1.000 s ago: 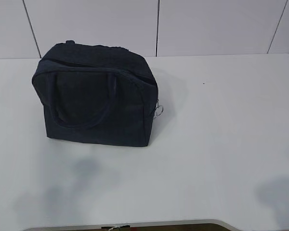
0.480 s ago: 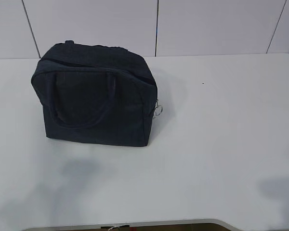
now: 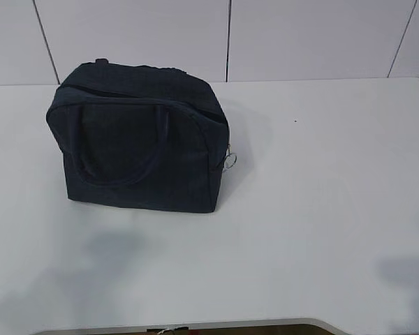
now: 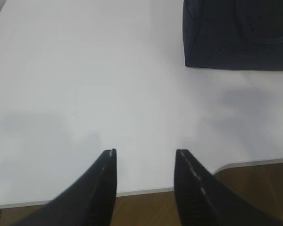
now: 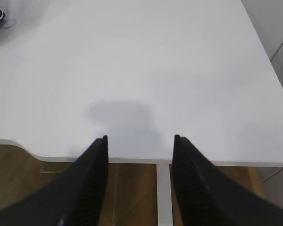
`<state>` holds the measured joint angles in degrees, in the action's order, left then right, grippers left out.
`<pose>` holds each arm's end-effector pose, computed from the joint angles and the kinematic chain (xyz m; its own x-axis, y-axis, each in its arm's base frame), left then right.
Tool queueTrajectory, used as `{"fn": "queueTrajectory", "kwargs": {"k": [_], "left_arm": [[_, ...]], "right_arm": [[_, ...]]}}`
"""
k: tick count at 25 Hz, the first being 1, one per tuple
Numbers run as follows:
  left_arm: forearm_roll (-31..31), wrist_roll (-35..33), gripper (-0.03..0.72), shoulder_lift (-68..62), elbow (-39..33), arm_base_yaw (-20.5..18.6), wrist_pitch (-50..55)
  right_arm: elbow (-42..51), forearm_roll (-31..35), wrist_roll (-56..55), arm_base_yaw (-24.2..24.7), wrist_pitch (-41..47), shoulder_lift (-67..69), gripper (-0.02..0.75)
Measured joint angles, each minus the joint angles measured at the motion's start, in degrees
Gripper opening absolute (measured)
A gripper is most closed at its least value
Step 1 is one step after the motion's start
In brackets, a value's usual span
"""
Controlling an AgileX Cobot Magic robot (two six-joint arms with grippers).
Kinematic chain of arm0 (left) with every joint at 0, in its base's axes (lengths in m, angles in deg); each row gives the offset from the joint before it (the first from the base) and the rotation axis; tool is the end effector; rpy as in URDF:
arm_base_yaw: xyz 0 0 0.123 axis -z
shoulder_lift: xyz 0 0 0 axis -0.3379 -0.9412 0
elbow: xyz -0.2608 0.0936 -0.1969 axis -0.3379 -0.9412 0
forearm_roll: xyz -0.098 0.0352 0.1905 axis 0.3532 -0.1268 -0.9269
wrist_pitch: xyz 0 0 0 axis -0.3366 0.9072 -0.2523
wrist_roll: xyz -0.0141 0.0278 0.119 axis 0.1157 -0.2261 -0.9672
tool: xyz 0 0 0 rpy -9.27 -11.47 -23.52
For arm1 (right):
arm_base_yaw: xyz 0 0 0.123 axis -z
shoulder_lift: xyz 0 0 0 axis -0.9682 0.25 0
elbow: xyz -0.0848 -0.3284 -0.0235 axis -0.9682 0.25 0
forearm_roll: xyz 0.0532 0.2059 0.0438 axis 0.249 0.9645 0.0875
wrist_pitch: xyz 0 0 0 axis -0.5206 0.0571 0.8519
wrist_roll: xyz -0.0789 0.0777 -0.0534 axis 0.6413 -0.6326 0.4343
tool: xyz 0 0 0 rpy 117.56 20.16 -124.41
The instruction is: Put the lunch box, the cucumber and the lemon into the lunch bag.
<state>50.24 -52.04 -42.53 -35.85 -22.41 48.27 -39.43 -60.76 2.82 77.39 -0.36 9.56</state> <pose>-0.0646 -0.0183 0.2456 -0.4852 0.0364 -0.8736 0.0909 0.9958 -0.0090 -0.0699 -0.0016 0.2378 -0.5090 -0.1085 -0.8539 -0.0040 0.9923 -0.1237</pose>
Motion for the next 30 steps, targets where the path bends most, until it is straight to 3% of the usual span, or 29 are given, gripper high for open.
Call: {"fn": "queueTrajectory", "kwargs": {"k": [9,30], "left_arm": [[0.0,0.0,0.276,0.0,0.0,0.0,0.0],[0.0,0.0,0.253,0.0,0.0,0.0,0.0]], "right_arm": [[0.1,0.0,0.0,-2.5,0.0,0.0,0.367],[0.1,0.0,0.0,-2.4,0.0,0.0,0.367]]}}
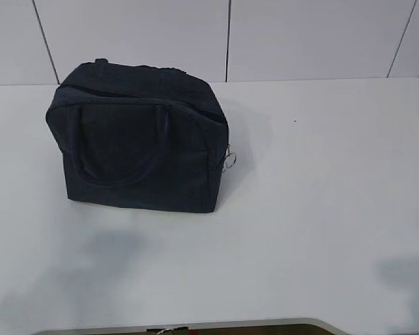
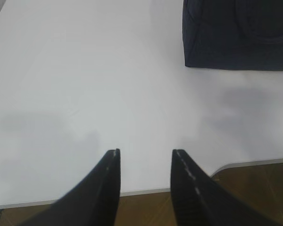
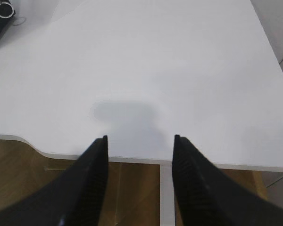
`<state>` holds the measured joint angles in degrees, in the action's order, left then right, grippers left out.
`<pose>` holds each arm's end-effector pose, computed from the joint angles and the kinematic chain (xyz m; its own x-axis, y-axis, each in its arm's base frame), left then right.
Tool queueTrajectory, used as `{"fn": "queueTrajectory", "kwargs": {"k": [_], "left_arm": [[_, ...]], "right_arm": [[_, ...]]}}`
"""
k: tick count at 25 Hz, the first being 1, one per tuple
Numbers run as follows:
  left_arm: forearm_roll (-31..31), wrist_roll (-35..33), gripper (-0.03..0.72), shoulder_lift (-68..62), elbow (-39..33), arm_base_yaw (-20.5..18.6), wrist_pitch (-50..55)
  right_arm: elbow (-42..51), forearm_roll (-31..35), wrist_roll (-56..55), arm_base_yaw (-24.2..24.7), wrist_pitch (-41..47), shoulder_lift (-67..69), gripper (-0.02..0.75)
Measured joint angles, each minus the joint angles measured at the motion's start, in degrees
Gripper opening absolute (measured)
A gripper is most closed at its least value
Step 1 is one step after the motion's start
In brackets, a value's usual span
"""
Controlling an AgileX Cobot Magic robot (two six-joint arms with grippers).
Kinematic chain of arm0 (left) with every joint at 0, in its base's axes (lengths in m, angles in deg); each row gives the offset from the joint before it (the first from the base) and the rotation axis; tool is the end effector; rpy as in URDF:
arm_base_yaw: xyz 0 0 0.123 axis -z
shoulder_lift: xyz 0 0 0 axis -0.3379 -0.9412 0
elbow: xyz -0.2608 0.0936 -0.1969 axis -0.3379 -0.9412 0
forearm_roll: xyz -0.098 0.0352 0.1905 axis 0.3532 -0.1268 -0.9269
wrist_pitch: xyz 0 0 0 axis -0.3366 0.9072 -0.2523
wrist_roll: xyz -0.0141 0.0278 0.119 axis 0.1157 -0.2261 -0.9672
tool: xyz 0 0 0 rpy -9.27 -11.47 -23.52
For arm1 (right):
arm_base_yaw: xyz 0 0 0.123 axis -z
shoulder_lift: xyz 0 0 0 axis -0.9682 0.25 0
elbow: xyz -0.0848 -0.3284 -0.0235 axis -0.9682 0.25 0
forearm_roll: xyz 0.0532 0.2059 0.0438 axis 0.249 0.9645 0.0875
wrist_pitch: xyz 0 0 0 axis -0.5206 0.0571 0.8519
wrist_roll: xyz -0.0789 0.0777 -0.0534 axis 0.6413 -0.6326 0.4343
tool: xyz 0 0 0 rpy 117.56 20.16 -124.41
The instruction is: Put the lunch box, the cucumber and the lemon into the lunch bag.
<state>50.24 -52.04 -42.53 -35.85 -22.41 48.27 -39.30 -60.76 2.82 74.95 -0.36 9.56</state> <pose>-0.0646 -0.0183 0.2456 -0.4852 0.0364 -0.8736 0.0909 0.9958 -0.0090 -0.0696 -0.0046 0.2372 -0.5058 -0.1301 -0.8528 -0.0466 0.9912 -0.1236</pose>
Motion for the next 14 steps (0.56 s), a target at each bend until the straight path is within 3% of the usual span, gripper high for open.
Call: {"fn": "queueTrajectory", "kwargs": {"k": [14], "left_arm": [[0.0,0.0,0.253,0.0,0.0,0.0,0.0]], "right_arm": [[0.0,0.0,0.0,0.0,0.0,0.0,0.367]]}}
